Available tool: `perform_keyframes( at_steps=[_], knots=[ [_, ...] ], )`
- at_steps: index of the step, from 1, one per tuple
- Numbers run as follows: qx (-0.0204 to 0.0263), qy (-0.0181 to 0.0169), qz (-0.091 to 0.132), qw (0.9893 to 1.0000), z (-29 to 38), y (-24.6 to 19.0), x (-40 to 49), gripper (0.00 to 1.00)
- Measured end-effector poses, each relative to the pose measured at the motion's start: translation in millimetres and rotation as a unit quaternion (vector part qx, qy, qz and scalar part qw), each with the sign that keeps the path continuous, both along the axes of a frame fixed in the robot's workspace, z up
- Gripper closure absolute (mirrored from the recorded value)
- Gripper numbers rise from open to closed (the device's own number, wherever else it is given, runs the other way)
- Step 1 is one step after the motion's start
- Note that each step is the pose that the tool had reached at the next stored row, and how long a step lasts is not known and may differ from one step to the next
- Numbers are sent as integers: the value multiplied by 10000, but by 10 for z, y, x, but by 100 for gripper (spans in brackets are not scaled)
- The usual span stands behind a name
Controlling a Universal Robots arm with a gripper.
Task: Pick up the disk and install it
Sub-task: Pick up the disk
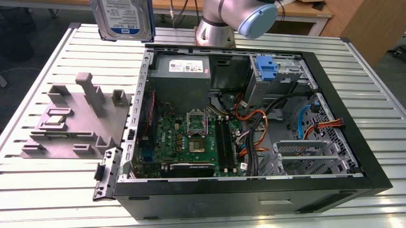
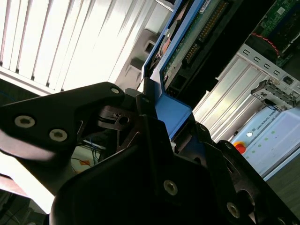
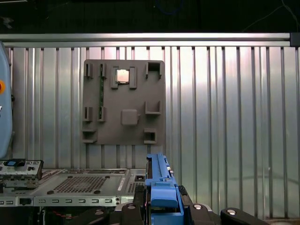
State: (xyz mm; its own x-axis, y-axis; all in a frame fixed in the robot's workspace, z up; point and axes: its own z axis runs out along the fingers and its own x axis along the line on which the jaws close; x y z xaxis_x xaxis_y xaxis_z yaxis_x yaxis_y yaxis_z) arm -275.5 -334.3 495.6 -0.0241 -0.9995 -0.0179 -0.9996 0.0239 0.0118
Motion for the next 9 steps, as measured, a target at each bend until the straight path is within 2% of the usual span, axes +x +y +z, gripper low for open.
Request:
perform_keyframes(
  at_steps=[9],
  knots=[
    [0,0,0,10000,0,0,86,63]
  ],
)
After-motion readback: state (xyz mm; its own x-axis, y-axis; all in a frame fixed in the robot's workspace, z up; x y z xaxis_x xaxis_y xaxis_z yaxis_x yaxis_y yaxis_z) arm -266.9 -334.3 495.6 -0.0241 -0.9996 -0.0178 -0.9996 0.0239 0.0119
